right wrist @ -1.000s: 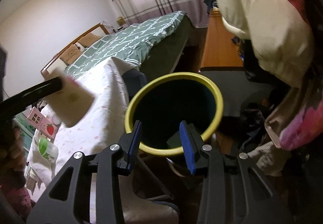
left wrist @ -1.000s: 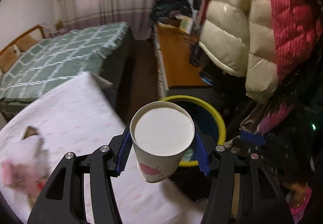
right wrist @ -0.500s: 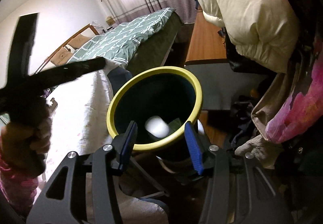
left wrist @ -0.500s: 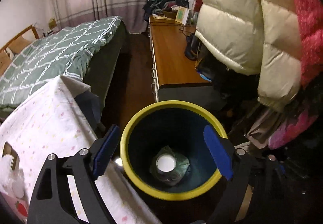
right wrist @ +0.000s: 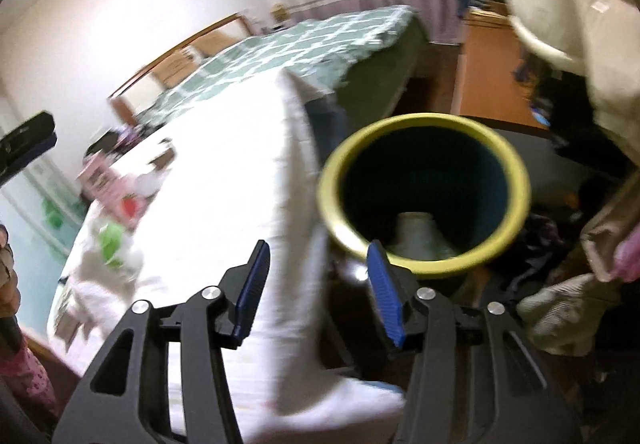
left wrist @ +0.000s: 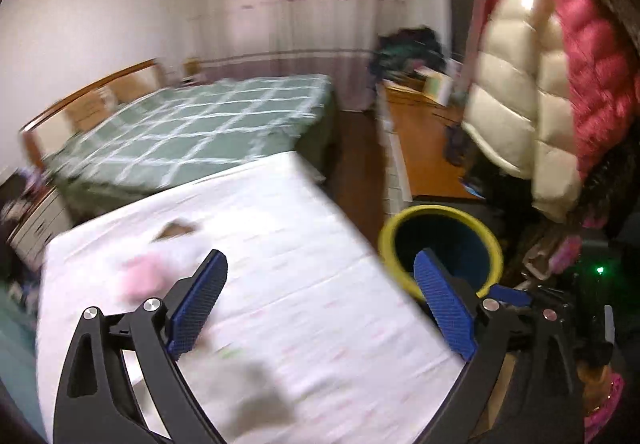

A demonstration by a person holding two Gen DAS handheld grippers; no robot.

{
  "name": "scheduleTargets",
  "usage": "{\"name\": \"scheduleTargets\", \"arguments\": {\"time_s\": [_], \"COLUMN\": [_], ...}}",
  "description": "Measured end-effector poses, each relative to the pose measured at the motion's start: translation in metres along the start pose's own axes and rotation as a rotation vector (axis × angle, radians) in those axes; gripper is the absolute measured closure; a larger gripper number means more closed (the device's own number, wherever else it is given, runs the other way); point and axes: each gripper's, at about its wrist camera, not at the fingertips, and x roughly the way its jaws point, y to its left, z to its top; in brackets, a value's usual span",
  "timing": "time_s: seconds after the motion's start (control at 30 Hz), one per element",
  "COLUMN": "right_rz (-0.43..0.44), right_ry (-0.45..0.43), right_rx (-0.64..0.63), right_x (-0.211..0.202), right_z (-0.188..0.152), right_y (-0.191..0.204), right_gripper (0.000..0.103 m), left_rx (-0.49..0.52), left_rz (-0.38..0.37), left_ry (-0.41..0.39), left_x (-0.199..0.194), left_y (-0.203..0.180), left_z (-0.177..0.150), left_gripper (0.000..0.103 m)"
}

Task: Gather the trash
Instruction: 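Carry the paper cup over the bin and open the left gripper, then grasp the white tissue on the table with the right gripper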

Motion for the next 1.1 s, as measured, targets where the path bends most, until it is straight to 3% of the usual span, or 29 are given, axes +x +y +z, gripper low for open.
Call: {"name": "scheduleTargets", "arguments": {"time_s": [0.13, 0.33, 0.47, 0.7, 0.73, 0.77, 0.83, 0.9, 1.1], "right_rz": [0.073, 0.194, 0.220, 0.217, 0.219, 0.215, 0.208, 0.212, 0.315], "right_ry": [0.032, 0.043, 0.060, 0.107, 0.119, 0.123, 0.121, 0.104, 0.057], "right_rx": [-0.090, -0.249, -0.316, -0.329, -0.331, -0.336, -0.351, -0.357, -0.372], "right_x": [0.014, 0.024, 0.036, 0.061, 0.062, 0.063, 0.058, 0.051, 0.022], "right_z": [-0.006, -0.011, -0.011, -0.008, -0.009, -0.009, -0.012, -0.012, 0.002], "right_y": [0.056, 0.152, 0.196, 0.221, 0.223, 0.226, 0.227, 0.229, 0.243], "right_gripper": [0.052, 0.052, 0.052, 0.050, 0.057, 0.073, 0.090, 0.100, 0.101], "left_rx": [-0.082, -0.214, -0.272, -0.306, -0.308, -0.312, -0.313, -0.315, -0.316], "left_rz": [0.181, 0.317, 0.344, 0.347, 0.346, 0.343, 0.342, 0.338, 0.330], "left_ry": [-0.018, -0.014, -0.011, -0.033, -0.033, -0.034, -0.031, -0.026, -0.022], "left_x": [-0.046, -0.092, -0.108, -0.121, -0.120, -0.120, -0.118, -0.114, -0.112], "left_y": [0.071, 0.148, 0.179, 0.195, 0.188, 0.190, 0.187, 0.186, 0.184], "left_z": [-0.036, -0.086, -0.109, -0.126, -0.125, -0.127, -0.125, -0.124, -0.126], "left_gripper": [0.009, 0.008, 0.008, 0.008, 0.008, 0.008, 0.008, 0.008, 0.008]}}
